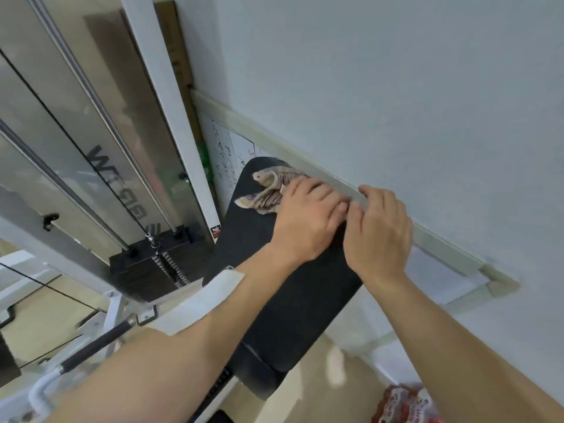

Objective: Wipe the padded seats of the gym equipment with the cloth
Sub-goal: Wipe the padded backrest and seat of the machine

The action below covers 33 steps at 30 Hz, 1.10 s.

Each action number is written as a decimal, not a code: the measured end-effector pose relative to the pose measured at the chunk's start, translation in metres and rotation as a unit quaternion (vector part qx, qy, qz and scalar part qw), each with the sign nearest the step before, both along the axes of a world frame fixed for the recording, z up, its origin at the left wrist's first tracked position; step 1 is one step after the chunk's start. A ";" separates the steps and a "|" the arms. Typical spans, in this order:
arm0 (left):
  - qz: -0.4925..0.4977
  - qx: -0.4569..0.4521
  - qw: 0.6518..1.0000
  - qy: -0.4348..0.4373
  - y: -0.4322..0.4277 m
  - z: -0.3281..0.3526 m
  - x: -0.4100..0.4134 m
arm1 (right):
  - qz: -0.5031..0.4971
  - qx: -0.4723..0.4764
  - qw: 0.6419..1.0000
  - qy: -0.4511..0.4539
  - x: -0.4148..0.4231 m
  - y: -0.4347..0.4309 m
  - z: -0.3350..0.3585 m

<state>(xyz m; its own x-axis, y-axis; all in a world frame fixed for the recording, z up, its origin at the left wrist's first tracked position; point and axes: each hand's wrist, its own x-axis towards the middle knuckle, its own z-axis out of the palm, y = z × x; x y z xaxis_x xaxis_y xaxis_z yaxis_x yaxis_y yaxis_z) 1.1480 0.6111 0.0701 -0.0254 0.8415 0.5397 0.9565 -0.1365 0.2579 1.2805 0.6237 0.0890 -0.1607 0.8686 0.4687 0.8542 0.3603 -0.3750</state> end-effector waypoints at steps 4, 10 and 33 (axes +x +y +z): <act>-0.135 0.014 0.990 0.048 -0.015 -0.010 0.028 | 0.025 -0.041 0.999 0.016 0.018 -0.008 -0.001; 0.090 -0.014 0.995 -0.051 0.007 -0.011 -0.067 | 0.049 -0.020 0.998 -0.028 0.000 -0.018 -0.007; 0.207 -0.061 0.926 -0.309 -0.076 -0.169 -0.059 | 0.223 0.046 0.947 -0.226 -0.060 -0.104 -0.128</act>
